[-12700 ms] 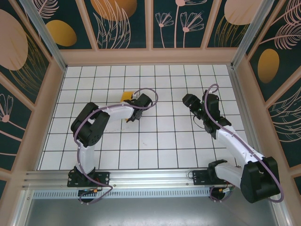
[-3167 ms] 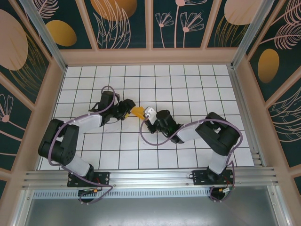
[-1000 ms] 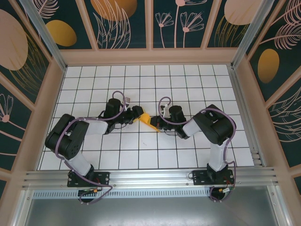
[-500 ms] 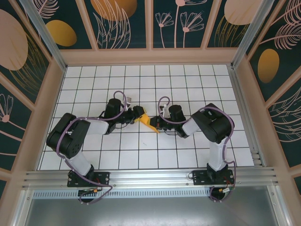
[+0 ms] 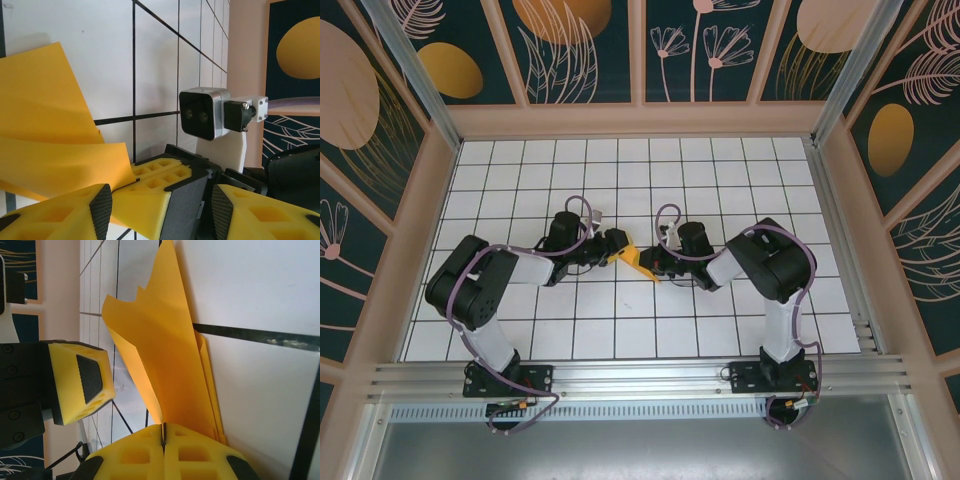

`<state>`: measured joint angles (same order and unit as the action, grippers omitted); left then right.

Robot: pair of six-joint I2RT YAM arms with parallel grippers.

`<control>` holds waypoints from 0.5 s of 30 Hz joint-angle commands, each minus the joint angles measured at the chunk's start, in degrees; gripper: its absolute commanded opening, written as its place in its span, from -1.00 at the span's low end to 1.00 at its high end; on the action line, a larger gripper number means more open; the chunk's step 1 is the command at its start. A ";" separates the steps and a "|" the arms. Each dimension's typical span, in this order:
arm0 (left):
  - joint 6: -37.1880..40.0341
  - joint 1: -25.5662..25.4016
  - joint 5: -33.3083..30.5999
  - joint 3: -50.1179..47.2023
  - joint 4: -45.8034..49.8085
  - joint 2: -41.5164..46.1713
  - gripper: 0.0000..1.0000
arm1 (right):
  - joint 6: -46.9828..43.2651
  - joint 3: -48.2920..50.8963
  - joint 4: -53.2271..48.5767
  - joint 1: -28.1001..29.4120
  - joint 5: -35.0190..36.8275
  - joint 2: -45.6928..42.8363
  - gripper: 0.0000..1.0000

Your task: Fold a paper plane with a square sheet of paper (pick it up from the middle)

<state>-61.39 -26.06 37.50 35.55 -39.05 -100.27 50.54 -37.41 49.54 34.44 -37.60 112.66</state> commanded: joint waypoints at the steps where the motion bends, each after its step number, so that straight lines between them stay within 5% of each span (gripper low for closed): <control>1: -0.23 -0.40 1.13 -0.28 -1.74 -0.80 0.15 | 0.80 -0.64 -1.89 -0.73 0.78 1.90 -1.00; 15: 0.49 -0.57 1.00 0.66 0.39 -2.62 0.03 | 1.75 -1.48 -4.30 -0.84 0.78 3.22 -1.00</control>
<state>-61.34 -26.26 37.52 35.55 -38.74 -101.97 51.77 -38.48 49.08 34.15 -38.04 113.43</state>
